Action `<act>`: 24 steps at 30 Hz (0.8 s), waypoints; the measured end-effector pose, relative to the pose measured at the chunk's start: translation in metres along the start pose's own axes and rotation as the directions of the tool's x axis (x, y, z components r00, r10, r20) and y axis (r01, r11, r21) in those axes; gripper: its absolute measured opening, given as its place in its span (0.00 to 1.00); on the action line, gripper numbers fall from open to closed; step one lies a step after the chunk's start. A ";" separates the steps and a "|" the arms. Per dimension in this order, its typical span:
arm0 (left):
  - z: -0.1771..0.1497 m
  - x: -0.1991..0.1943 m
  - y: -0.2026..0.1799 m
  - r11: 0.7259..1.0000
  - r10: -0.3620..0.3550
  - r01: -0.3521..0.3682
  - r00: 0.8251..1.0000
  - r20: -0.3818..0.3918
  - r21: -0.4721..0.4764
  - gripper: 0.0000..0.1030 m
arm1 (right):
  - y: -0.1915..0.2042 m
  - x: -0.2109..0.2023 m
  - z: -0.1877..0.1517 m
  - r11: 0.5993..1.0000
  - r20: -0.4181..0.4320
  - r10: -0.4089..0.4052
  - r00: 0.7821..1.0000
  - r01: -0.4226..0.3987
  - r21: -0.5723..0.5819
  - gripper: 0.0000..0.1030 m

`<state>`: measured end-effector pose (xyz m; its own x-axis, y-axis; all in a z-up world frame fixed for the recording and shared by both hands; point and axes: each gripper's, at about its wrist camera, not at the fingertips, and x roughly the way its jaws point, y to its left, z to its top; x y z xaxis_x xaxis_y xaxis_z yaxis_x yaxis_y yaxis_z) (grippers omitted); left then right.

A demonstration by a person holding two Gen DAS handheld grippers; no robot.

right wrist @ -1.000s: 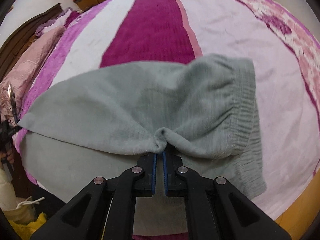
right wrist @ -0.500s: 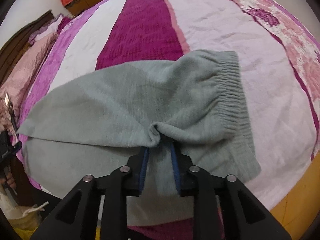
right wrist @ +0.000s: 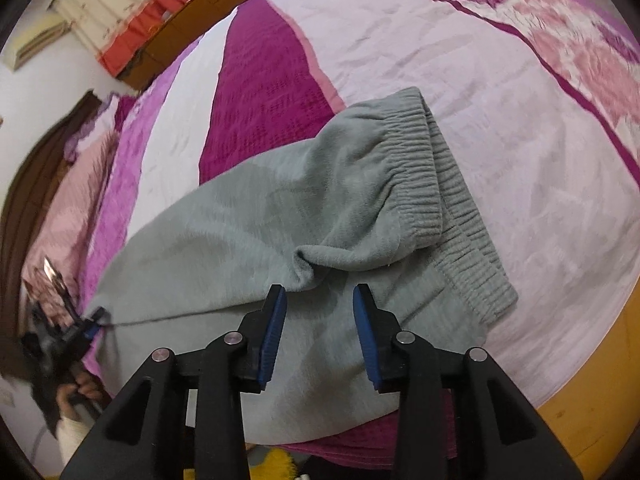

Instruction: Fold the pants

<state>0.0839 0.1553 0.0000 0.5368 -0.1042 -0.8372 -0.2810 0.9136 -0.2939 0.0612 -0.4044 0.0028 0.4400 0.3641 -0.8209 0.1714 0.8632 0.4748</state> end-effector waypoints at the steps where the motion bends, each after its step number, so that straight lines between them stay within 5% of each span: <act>1: -0.001 0.003 0.002 1.000 -0.008 0.008 1.000 -0.006 -0.007 0.37 | -0.001 0.000 0.000 1.000 0.004 0.009 1.000 -0.009 0.016 0.27; 12: 0.000 0.013 -0.004 0.997 -0.081 0.081 0.997 -0.022 0.009 0.07 | -0.021 0.011 0.016 0.978 0.066 0.047 0.997 -0.059 0.200 0.33; 17: 0.001 0.000 -0.012 0.994 -0.096 0.096 0.995 0.008 0.048 0.03 | -0.025 0.022 0.018 0.969 0.077 0.075 0.994 -0.091 0.231 0.33; 20: 0.002 -0.019 -0.017 0.991 -0.117 0.114 0.992 0.042 0.071 0.03 | -0.024 0.014 0.021 0.976 0.107 0.068 0.992 -0.088 0.199 0.13; 24: 0.001 -0.047 -0.024 0.986 -0.146 0.138 0.986 0.083 0.092 0.03 | -0.021 -0.006 0.024 0.987 0.162 0.040 0.986 -0.064 0.146 0.01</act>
<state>0.0660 0.1388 0.0467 0.6360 -0.2038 -0.7443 -0.1296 0.9226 -0.3633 0.0762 -0.4328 0.0050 0.5833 0.3369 -0.7390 0.2700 0.7777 0.5677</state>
